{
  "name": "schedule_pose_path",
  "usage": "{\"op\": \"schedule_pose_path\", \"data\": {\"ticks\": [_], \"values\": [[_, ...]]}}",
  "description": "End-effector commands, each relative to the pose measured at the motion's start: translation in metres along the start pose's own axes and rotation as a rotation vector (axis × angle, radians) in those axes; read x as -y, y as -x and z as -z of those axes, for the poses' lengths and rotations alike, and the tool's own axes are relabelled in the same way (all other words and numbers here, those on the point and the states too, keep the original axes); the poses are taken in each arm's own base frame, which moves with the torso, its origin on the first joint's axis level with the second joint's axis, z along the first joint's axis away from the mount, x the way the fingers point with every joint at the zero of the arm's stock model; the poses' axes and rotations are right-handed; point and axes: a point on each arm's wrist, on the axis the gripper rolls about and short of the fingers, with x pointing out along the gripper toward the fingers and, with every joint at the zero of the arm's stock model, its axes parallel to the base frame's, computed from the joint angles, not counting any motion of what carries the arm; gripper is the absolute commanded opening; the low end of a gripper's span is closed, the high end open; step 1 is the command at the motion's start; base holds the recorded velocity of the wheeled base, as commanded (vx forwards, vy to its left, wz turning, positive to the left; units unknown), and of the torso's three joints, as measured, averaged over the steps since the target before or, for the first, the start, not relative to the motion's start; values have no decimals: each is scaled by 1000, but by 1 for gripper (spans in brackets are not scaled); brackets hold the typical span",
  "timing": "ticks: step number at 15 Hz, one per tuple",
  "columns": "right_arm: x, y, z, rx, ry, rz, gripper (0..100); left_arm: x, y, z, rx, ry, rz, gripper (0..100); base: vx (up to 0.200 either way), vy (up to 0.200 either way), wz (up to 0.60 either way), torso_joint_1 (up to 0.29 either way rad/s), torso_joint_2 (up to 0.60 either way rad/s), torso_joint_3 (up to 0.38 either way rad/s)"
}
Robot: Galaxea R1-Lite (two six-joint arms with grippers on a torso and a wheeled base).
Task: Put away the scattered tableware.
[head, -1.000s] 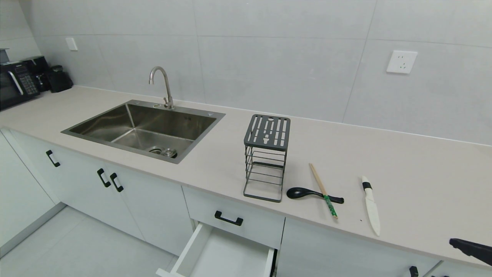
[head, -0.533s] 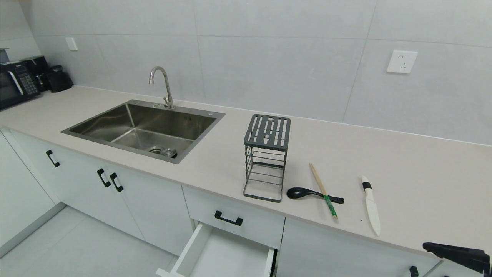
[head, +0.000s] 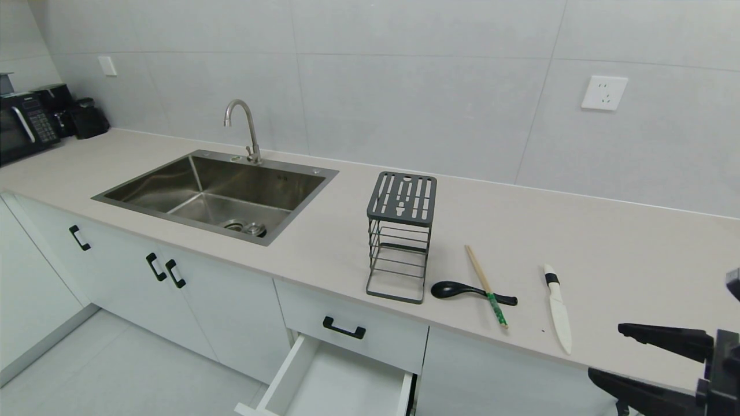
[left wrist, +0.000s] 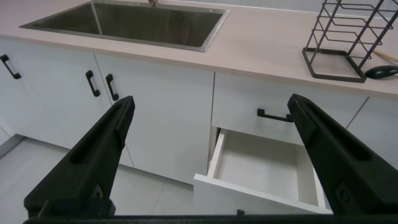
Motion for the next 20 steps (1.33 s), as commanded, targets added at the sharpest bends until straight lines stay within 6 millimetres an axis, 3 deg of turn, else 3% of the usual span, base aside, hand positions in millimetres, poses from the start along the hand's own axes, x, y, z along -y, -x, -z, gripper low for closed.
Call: {"op": "schedule_pose_path", "data": {"ticks": [1, 5, 9, 14, 20], "values": [[7, -19, -7, -56, -20, 7, 100, 0, 0, 0, -2, 0, 0, 100, 0, 0, 0, 0, 0, 0], [13, -37, -9, -81, -28, 12, 100, 0, 0, 0, 0, 0, 0, 100, 0, 0, 0, 0, 0, 0], [25, -69, 3, -226, -78, 11, 100, 0, 0, 0, -2, 0, -1, 100, 0, 0, 0, 0, 0, 0], [27, -107, 8, -269, -58, 42, 100, 0, 0, 0, -2, 0, -1, 100, 0, 0, 0, 0, 0, 0], [38, -139, 3, -299, -63, 122, 100, 0, 0, 0, -2, 0, 0, 100, 0, 0, 0, 0, 0, 0]]}}
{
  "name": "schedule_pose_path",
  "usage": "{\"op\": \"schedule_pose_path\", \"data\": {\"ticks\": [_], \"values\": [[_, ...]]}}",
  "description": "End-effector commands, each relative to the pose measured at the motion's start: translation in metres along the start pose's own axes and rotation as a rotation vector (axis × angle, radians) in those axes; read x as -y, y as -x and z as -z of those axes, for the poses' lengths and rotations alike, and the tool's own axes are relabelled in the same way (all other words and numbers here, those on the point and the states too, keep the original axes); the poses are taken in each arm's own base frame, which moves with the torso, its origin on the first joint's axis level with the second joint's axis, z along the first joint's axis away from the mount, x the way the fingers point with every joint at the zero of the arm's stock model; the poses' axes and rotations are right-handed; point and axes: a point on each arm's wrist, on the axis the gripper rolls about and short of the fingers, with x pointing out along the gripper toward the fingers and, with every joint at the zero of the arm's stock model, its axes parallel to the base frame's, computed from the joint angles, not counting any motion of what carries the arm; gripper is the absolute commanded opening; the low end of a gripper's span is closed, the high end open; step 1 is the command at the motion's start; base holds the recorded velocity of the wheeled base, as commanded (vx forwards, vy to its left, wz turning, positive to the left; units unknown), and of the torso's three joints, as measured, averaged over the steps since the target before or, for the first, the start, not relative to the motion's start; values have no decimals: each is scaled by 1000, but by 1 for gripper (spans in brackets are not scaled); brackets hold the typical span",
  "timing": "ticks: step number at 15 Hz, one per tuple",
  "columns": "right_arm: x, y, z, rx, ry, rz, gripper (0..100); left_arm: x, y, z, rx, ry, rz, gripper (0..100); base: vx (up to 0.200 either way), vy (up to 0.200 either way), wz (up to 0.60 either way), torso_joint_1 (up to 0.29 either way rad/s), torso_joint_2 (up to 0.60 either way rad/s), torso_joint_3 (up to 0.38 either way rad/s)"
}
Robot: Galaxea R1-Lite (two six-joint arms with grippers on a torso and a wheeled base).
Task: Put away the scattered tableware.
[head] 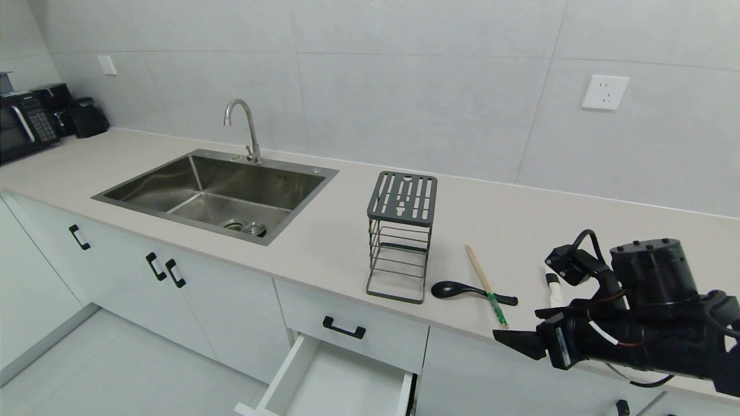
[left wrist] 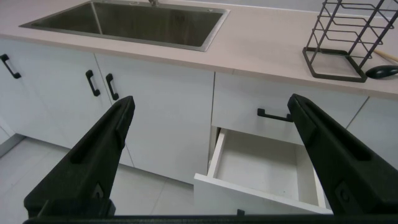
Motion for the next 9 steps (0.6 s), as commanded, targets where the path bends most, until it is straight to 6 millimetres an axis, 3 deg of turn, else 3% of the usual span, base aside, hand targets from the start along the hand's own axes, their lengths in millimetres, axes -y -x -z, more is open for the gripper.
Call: {"op": "schedule_pose_path", "data": {"ticks": [1, 5, 9], "values": [[4, -18, -2, -39, -14, 11, 100, 0, 0, 0, -1, 0, 0, 100, 0, 0, 0, 0, 0, 0], [11, -53, -9, -79, -89, 87, 100, 0, 0, 0, -1, 0, -1, 100, 0, 0, 0, 0, 0, 0], [17, -75, -6, -121, -111, 111, 100, 0, 0, 0, -1, 0, 0, 100, 0, 0, 0, 0, 0, 0]]}}
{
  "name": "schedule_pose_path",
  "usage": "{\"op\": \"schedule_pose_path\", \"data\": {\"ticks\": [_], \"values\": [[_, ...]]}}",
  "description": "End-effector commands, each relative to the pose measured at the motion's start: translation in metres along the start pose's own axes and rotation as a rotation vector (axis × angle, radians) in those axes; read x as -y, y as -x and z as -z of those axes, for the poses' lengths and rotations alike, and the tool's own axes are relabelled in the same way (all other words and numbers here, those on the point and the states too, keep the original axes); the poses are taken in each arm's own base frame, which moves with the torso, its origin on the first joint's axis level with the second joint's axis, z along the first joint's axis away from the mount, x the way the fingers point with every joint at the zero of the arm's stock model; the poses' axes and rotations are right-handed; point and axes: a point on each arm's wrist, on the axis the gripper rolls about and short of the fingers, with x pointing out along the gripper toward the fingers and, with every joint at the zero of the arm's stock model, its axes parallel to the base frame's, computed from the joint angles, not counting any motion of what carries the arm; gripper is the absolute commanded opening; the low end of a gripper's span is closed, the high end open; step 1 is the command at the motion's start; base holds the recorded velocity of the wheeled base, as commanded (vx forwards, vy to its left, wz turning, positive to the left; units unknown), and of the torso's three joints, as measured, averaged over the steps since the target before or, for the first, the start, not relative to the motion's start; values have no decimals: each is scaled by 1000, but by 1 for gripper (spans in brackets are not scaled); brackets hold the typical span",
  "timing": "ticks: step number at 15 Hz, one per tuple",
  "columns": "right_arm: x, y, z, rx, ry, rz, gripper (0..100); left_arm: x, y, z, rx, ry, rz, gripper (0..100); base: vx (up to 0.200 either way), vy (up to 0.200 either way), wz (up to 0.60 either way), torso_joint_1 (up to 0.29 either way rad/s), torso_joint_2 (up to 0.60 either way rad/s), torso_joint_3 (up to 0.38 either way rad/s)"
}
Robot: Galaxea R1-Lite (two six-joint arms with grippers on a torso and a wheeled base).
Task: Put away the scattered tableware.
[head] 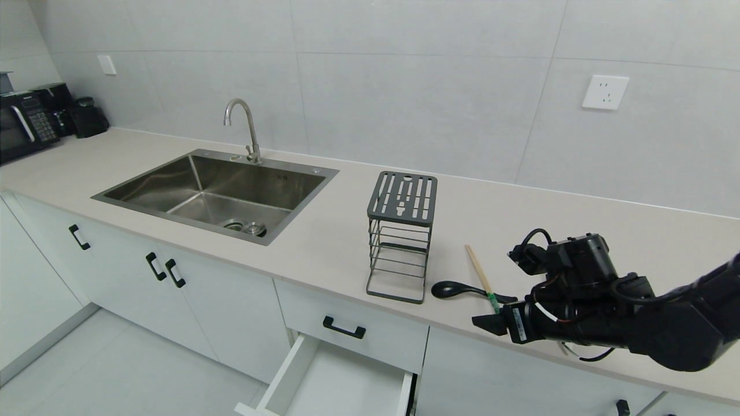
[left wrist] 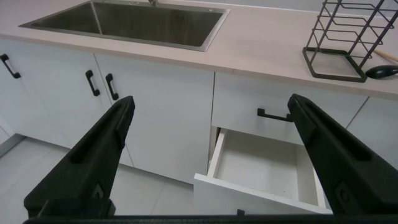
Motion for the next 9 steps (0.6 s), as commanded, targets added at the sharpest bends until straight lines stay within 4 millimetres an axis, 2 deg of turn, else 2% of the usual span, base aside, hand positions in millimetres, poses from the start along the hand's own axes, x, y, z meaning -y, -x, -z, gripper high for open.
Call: {"op": "schedule_pose_path", "data": {"ticks": [1, 3, 9], "values": [[2, -15, 3, -39, -16, 9, 100, 0, 0, 0, -1, 0, 0, 100, 0, 0, 0, 0, 0, 0], [1, -25, 1, -44, -45, 37, 100, 0, 0, 0, -1, 0, -1, 100, 0, 0, 0, 0, 0, 0], [-3, -30, 5, -60, -54, 36, 100, 0, 0, 0, -1, 0, 0, 100, 0, 0, 0, 0, 0, 0]]}}
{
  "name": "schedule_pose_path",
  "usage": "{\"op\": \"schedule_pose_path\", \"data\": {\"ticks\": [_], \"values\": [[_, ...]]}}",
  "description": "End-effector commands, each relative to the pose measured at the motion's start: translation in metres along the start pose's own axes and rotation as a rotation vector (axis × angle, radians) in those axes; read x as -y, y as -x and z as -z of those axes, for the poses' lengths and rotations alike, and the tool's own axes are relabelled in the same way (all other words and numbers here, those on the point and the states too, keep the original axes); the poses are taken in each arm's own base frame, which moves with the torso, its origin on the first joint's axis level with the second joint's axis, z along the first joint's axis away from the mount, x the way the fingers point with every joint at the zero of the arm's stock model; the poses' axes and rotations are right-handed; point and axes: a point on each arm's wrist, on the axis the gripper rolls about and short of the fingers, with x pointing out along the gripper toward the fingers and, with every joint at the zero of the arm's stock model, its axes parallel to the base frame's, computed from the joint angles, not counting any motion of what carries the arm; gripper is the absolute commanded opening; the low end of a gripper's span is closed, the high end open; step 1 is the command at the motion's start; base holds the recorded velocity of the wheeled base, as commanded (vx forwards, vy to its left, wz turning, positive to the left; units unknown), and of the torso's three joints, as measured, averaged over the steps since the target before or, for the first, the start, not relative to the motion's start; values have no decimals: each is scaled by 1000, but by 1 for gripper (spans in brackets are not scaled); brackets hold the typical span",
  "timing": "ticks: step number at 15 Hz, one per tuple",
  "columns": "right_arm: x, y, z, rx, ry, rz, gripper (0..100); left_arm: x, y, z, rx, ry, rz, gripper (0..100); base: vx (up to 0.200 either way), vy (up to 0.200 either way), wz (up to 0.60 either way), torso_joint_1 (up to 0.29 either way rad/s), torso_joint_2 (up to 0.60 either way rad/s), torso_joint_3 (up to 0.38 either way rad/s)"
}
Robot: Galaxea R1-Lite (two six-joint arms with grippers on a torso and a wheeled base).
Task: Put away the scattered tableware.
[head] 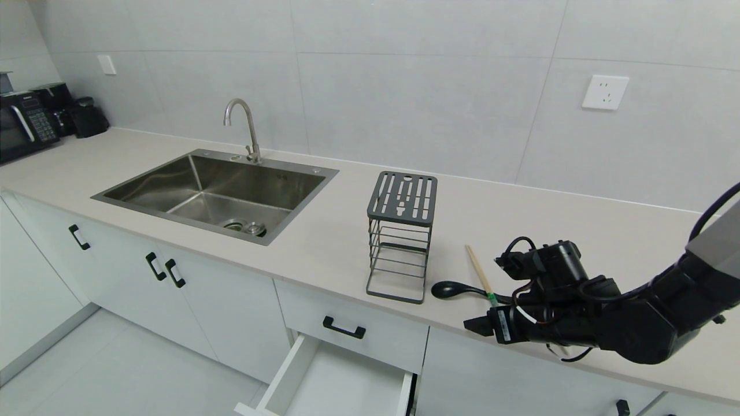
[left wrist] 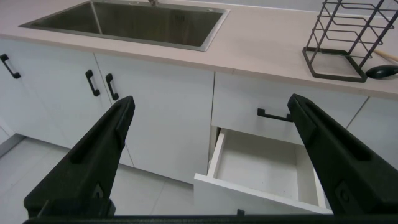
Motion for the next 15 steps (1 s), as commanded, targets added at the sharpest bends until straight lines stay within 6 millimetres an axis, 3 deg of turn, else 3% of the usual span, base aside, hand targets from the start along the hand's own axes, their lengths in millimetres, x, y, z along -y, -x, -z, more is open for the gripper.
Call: {"op": "schedule_pose_path", "data": {"ticks": [1, 3, 4, 11, 14, 15], "values": [[-2, -1, 0, -3, 4, -3, 100, 0, 0, 0, -1, 0, 0, 100, 0, 0, 0, 0, 0, 0], [-4, -4, -4, 7, 4, -6, 100, 0, 0, 0, -1, 0, -1, 100, 0, 0, 0, 0, 0, 0], [-4, -7, -7, 17, -11, 10, 0, 0, 0, 0, -1, 2, 0, 100, 0, 0, 0, 0, 0, 0], [8, -21, -8, 8, -57, 77, 0, 0, 0, 0, -1, 0, 0, 100, 0, 0, 0, 0, 0, 0], [17, -12, -19, 53, -83, 86, 0, 0, 0, 0, -1, 0, 0, 100, 0, 0, 0, 0, 0, 0], [17, 2, -25, 96, -91, 80, 0, 0, 0, 0, -1, 0, 0, 100, 0, 0, 0, 0, 0, 0]]}}
